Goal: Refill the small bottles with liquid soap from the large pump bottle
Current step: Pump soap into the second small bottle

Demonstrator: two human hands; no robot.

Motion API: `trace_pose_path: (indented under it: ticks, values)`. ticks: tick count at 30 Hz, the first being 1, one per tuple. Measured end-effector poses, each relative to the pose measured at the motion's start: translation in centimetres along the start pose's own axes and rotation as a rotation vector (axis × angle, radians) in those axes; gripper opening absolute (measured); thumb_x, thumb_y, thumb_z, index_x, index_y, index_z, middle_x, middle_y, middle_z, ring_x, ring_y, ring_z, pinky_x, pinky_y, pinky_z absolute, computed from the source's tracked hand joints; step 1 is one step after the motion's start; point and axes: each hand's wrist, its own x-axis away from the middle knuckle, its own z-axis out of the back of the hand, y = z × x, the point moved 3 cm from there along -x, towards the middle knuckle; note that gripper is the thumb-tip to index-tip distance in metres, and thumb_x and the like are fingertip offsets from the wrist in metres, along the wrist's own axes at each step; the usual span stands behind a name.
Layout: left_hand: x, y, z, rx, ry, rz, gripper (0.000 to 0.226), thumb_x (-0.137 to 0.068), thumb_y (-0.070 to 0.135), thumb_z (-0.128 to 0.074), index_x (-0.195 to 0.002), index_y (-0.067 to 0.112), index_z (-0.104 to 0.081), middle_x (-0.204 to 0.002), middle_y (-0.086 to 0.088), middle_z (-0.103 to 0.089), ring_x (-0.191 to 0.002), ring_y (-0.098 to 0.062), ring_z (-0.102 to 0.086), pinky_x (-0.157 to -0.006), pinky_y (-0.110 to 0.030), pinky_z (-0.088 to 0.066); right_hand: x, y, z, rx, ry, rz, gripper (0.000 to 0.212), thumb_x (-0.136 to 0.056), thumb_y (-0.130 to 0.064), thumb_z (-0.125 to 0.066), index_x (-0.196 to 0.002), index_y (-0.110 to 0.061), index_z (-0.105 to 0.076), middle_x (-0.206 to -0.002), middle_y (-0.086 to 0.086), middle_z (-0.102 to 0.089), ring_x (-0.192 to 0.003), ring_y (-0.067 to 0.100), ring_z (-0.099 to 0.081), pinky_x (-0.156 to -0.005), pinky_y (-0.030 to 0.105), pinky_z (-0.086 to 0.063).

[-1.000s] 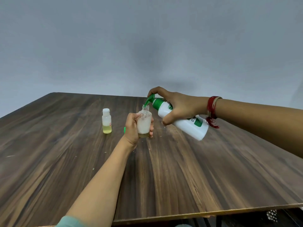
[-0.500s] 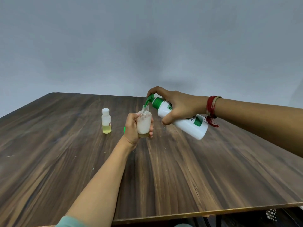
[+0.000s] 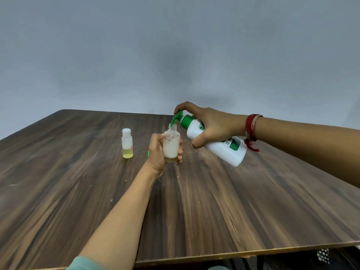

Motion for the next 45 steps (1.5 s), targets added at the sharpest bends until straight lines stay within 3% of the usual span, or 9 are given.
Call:
trace_pose_path:
  ticks: [5,11,15,18,24,29,35,40,45]
  values:
    - [0.06,0.16,0.02,0.018,0.006,-0.007,0.047,-0.07,0.04,-0.029,-0.074,0.001,-0.054,-0.05,-0.008,-0.053,-0.042,-0.018,-0.047,-0.044,-0.022,-0.04,-0.06,-0.03,-0.19,-0.015,-0.006,-0.004,0.078,-0.076,-0.012,-0.074,-0.135,-0.038,-0.03,-0.081,-0.007,-0.06,-0.057,0.003,-0.061,-0.05,0.018,-0.049]
    - [0.05,0.36,0.1,0.029,0.005,-0.03,0.047,-0.07,0.041,-0.028,-0.075,0.002,-0.054,-0.05,-0.007,-0.053,-0.043,-0.017,-0.047,-0.044,-0.022,-0.04,-0.01,0.23,-0.2,-0.061,-0.067,0.011,0.098,-0.071,-0.024,-0.072,-0.145,-0.051,-0.014,-0.117,-0.002,-0.058,-0.073,0.008,-0.065,-0.057,0.016,-0.051]
    - [0.05,0.21,0.12,0.024,0.001,-0.01,0.046,-0.07,0.041,-0.029,-0.075,0.002,-0.054,-0.051,-0.007,-0.053,-0.044,-0.017,-0.047,-0.044,-0.022,-0.04,0.15,-0.03,0.02,-0.023,-0.024,0.002,0.085,-0.076,-0.012,-0.074,-0.14,-0.042,-0.026,-0.091,-0.004,-0.062,-0.06,0.004,-0.062,-0.052,0.017,-0.049]
    - [0.02,0.02,0.09,0.002,-0.001,0.001,0.047,-0.07,0.041,-0.03,-0.075,0.002,-0.055,-0.052,-0.008,-0.053,-0.044,-0.018,-0.048,-0.045,-0.023,-0.041,0.05,-0.26,0.1,0.031,0.017,-0.004,0.076,-0.073,-0.015,-0.075,-0.132,-0.039,-0.032,-0.08,-0.008,-0.06,-0.059,0.007,-0.062,-0.051,0.021,-0.05]
    - [0.05,0.24,0.04,0.024,0.012,-0.01,0.046,-0.069,0.04,-0.029,-0.075,0.001,-0.054,-0.05,-0.008,-0.052,-0.042,-0.018,-0.047,-0.044,-0.022,-0.04,-0.23,-0.09,0.08,-0.022,-0.016,-0.008,0.079,-0.076,-0.01,-0.073,-0.136,-0.038,-0.029,-0.083,-0.006,-0.06,-0.057,0.003,-0.061,-0.051,0.019,-0.049]
    - [-0.01,0.28,0.15,0.035,0.019,-0.017,0.046,-0.069,0.04,-0.03,-0.075,0.001,-0.054,-0.05,-0.008,-0.052,-0.042,-0.018,-0.047,-0.044,-0.022,-0.04,-0.34,0.27,-0.02,-0.005,-0.058,-0.004,0.096,-0.078,-0.013,-0.073,-0.146,-0.049,-0.015,-0.115,-0.001,-0.059,-0.066,0.002,-0.063,-0.055,0.015,-0.05]
    - [-0.07,-0.13,-0.02,0.006,-0.006,0.017,0.045,-0.069,0.04,-0.032,-0.074,0.001,-0.054,-0.051,-0.01,-0.052,-0.043,-0.02,-0.047,-0.044,-0.023,-0.041,0.15,-0.13,0.31,0.088,-0.002,-0.033,0.077,-0.073,-0.018,-0.075,-0.133,-0.039,-0.031,-0.082,-0.006,-0.062,-0.059,0.007,-0.062,-0.05,0.021,-0.05]
    - [-0.03,-0.17,-0.07,-0.002,-0.017,0.021,0.045,-0.069,0.039,-0.031,-0.073,0.001,-0.054,-0.052,-0.01,-0.052,-0.044,-0.021,-0.046,-0.045,-0.023,-0.041,0.06,-0.24,0.28,0.136,0.006,-0.031,0.076,-0.073,-0.021,-0.076,-0.132,-0.035,-0.031,-0.081,-0.006,-0.061,-0.063,0.012,-0.063,-0.05,0.021,-0.051]
    - [-0.08,0.14,0.23,0.021,0.006,-0.011,0.047,-0.07,0.04,-0.03,-0.076,0.001,-0.054,-0.051,-0.008,-0.052,-0.044,-0.018,-0.047,-0.045,-0.023,-0.039,-0.27,0.32,0.25,0.006,-0.068,-0.03,0.094,-0.07,-0.023,-0.073,-0.143,-0.048,-0.019,-0.095,-0.004,-0.062,-0.063,0.01,-0.065,-0.054,0.019,-0.051]
